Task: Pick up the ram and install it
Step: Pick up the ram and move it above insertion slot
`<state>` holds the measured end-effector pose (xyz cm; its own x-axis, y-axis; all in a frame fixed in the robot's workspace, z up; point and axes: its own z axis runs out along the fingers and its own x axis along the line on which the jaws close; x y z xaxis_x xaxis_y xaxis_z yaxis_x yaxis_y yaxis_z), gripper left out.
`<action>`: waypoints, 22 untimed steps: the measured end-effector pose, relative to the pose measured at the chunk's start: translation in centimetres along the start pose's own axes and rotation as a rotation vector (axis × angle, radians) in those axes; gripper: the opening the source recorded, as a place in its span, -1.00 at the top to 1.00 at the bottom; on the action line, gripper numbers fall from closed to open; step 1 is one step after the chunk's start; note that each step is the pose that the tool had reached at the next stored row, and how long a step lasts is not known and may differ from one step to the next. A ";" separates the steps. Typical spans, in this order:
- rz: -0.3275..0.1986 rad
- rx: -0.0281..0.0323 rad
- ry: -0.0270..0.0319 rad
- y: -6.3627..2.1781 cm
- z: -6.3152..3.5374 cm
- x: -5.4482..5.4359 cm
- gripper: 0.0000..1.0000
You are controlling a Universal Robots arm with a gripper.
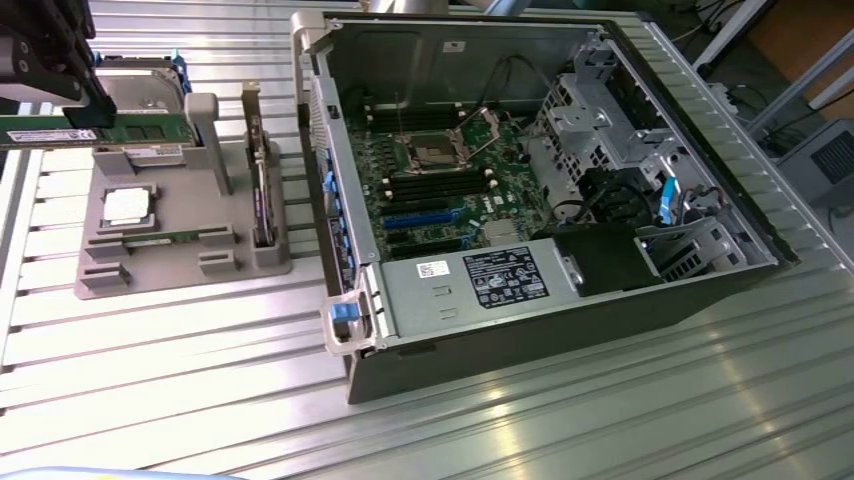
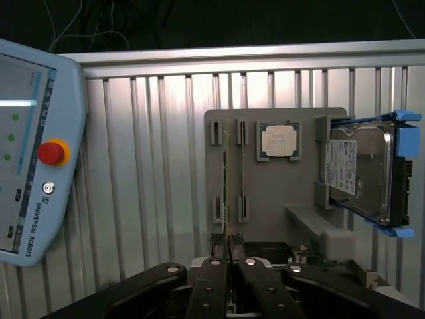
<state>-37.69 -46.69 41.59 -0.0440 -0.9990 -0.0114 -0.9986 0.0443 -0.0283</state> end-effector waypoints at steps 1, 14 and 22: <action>0.000 0.0001 -0.0001 -0.09 0.01 0.0 0.76; 0.000 0.0001 0.0013 -1.95 0.05 -0.1 0.76; 0.000 0.0003 0.0035 -2.91 0.09 -0.1 0.76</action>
<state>-34.78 -46.69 41.58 -0.0441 -0.9990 -0.0079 -0.9986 0.0443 -0.0286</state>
